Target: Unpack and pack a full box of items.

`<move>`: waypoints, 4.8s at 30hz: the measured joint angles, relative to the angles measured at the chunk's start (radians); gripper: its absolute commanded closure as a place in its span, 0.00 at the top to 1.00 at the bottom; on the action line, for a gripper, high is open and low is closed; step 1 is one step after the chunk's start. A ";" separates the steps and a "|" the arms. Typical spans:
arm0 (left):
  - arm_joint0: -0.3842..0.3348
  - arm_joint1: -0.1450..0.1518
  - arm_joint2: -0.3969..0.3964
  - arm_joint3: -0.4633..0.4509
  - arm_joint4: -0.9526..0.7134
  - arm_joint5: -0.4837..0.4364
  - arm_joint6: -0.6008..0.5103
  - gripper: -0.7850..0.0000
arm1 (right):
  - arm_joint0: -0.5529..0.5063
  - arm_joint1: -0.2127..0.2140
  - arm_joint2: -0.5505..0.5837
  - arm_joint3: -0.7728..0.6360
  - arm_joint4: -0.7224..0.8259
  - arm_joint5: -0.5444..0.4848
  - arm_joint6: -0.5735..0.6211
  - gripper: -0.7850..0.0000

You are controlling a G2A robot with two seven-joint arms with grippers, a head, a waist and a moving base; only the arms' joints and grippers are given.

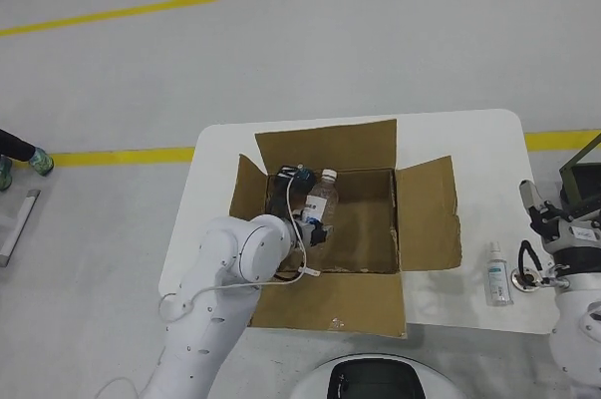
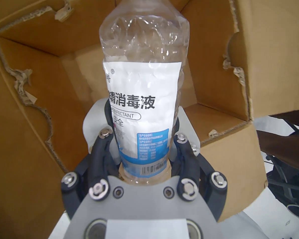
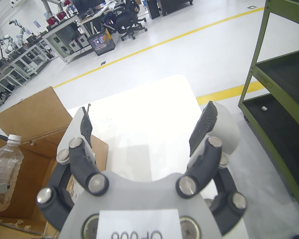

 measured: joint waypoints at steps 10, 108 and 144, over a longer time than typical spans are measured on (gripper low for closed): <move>-0.033 -0.017 0.035 0.161 0.006 0.099 0.020 0.00 | -0.008 -0.005 -0.005 -0.004 0.002 0.005 -0.005 1.00; 0.047 0.017 -0.202 -0.433 0.124 -0.076 -0.060 1.00 | 0.073 0.016 0.029 0.103 -0.364 -0.189 0.874 1.00; 0.047 0.017 -0.202 -0.433 0.124 -0.076 -0.060 1.00 | 0.354 0.042 -0.082 0.321 -0.329 -0.228 1.339 0.70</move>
